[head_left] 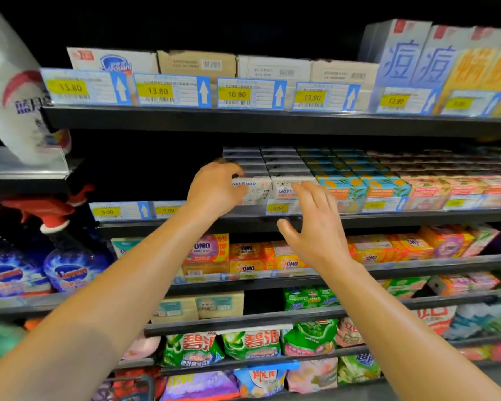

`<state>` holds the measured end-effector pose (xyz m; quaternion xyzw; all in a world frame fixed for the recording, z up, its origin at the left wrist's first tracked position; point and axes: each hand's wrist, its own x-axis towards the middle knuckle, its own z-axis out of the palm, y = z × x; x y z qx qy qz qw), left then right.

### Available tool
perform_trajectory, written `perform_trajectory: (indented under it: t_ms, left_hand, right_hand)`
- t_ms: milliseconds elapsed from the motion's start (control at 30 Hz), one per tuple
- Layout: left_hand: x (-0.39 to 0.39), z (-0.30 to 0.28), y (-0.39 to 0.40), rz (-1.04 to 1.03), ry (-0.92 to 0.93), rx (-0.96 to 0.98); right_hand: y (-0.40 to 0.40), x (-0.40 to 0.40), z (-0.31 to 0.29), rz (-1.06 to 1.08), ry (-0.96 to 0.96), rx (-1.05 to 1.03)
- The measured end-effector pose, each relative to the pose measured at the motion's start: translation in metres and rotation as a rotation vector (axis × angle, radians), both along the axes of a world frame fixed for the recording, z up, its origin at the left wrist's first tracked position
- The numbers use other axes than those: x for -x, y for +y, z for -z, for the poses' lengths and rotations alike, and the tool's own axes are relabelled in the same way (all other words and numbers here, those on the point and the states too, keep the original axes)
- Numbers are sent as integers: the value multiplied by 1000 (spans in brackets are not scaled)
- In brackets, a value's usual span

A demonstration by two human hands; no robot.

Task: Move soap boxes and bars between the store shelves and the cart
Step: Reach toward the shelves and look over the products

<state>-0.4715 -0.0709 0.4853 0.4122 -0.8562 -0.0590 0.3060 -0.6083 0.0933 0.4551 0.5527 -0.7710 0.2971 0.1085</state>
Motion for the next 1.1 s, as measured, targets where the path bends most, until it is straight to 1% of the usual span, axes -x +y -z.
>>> perform_trajectory:
  t_ms: [67,200,267,467,567,800,967,1100]
  left_hand:
    - [-5,4,9,24,5,-15]
    - [-23,23,41,1,-108,103]
    - [-39,34,67,-24,-123,97]
    - [-105,82,149,-51,-200,-74]
    - [-145,114,192,-62,-261,-149]
    - [-262,186,283,-117,-419,-263]
    - [-353,230,316,-231,-438,-396]
    - [-423,259,313,-316,-438,-443]
  right_hand:
    - [7,-8,2,-19,17,-22]
    - [29,-30,7,-46,30,-81]
    - [44,-42,12,-60,46,-106]
    - [105,-90,45,-163,-14,-162]
    - [134,-121,72,-193,-39,-234]
    - [181,-212,134,-350,-70,-392]
    - [188,-280,170,-491,-63,-505]
    - [171,-332,195,-576,-80,-577]
